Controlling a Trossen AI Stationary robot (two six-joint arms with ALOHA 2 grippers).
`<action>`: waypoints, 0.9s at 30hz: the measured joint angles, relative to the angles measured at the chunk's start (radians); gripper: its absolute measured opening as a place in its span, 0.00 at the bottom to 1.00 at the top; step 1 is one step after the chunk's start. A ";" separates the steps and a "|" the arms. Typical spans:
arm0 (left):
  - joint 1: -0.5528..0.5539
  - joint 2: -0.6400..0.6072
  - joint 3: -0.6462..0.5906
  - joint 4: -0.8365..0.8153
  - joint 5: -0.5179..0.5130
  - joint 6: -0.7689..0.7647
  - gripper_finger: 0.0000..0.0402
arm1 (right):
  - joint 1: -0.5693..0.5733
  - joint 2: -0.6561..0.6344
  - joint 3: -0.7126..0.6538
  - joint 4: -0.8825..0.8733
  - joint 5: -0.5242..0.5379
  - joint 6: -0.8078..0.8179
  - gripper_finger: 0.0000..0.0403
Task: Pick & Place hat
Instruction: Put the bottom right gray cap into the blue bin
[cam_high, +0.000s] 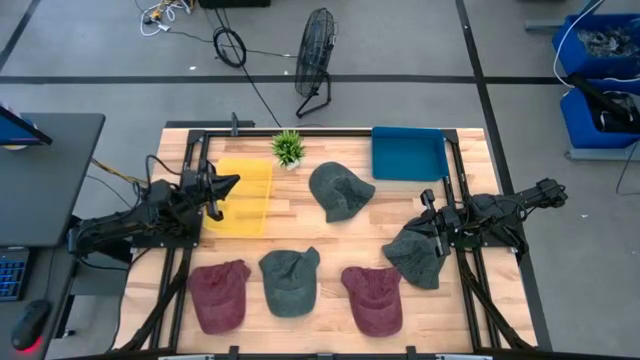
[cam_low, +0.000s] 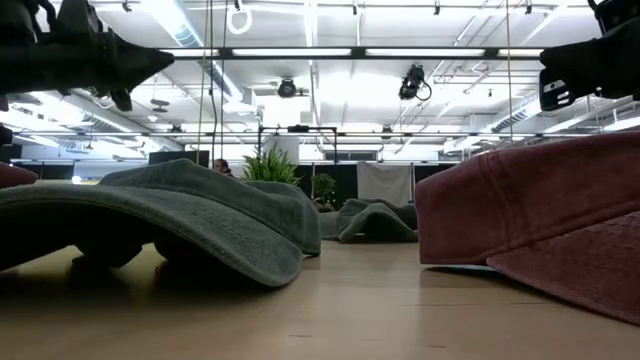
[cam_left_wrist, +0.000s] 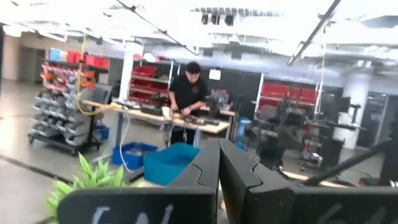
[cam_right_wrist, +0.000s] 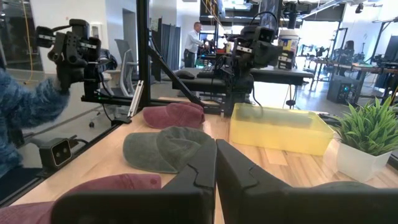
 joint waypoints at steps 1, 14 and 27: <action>0.000 0.001 0.006 -0.004 0.018 0.010 0.02 | 0.000 0.000 0.000 0.000 0.000 0.000 0.03; 0.001 0.028 0.167 -0.122 0.058 0.173 0.29 | 0.000 0.000 0.000 0.000 0.000 0.005 0.03; 0.001 0.157 0.319 -0.268 0.037 0.119 0.32 | -0.001 0.000 0.000 0.092 0.167 -0.210 0.03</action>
